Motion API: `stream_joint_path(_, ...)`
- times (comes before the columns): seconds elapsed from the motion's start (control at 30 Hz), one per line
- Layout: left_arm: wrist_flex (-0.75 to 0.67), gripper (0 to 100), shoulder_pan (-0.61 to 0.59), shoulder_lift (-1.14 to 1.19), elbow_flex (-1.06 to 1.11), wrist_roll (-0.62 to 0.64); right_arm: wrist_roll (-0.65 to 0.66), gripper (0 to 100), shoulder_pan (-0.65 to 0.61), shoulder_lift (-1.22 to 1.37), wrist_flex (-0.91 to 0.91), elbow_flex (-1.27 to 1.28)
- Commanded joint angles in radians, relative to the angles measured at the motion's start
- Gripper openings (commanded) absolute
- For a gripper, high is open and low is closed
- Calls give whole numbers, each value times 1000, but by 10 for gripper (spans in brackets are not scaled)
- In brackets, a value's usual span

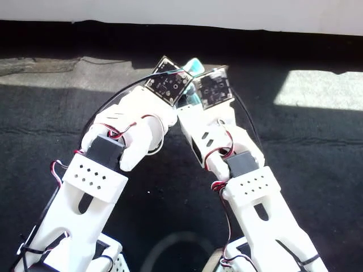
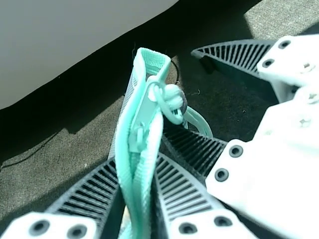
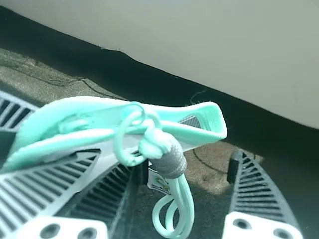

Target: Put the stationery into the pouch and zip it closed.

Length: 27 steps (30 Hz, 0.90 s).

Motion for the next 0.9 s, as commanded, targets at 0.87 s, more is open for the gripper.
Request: stream_joint_path(0.87,15,10,-51,25,4,-5,97,6,165,-166,122,-54)
